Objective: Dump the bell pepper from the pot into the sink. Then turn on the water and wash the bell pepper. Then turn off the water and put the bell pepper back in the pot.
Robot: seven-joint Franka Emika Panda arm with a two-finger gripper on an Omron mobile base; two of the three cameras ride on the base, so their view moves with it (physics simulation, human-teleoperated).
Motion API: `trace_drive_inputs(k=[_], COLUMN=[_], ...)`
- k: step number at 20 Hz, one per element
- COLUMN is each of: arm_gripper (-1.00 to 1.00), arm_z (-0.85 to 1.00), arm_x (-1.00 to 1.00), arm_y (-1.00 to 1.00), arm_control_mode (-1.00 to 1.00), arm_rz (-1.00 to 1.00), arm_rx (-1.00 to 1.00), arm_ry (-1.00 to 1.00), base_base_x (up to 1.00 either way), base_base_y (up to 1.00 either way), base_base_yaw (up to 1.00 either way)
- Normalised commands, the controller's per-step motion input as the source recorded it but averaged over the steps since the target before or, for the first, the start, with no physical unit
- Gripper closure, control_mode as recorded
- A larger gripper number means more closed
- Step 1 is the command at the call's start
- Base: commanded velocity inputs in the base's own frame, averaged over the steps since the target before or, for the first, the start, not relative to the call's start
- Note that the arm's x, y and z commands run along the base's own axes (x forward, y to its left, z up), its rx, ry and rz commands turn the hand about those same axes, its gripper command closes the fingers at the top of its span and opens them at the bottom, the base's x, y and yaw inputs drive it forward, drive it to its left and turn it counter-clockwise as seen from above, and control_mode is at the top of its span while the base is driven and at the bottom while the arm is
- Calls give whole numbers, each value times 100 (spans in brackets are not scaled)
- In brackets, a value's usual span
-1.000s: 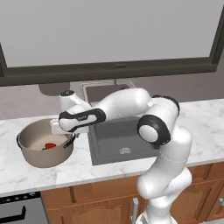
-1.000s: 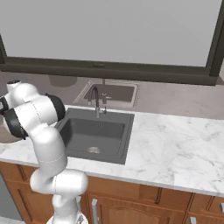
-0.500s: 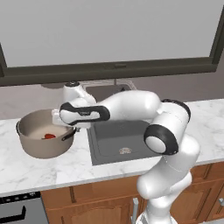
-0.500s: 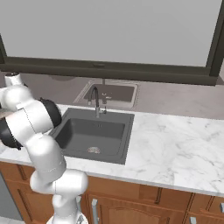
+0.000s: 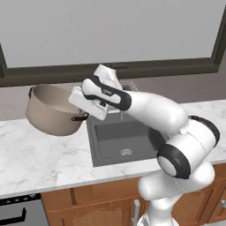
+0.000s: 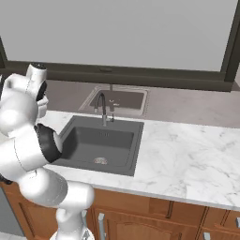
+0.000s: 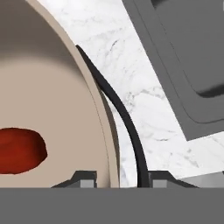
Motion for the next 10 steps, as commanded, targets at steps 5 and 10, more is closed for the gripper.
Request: trace_drive_inputs(k=[5,10], arm_gripper=[100,100], arm_z=[47,25], arm_x=[-11,0], arm_y=[-51,-27], arm_control_mode=[-100,-100], arm_rz=[-15,-17], arm_rx=[25,18], arm_ry=[26,30], base_base_x=[0,0], base_base_y=[0,0], base_base_yaw=[0,0])
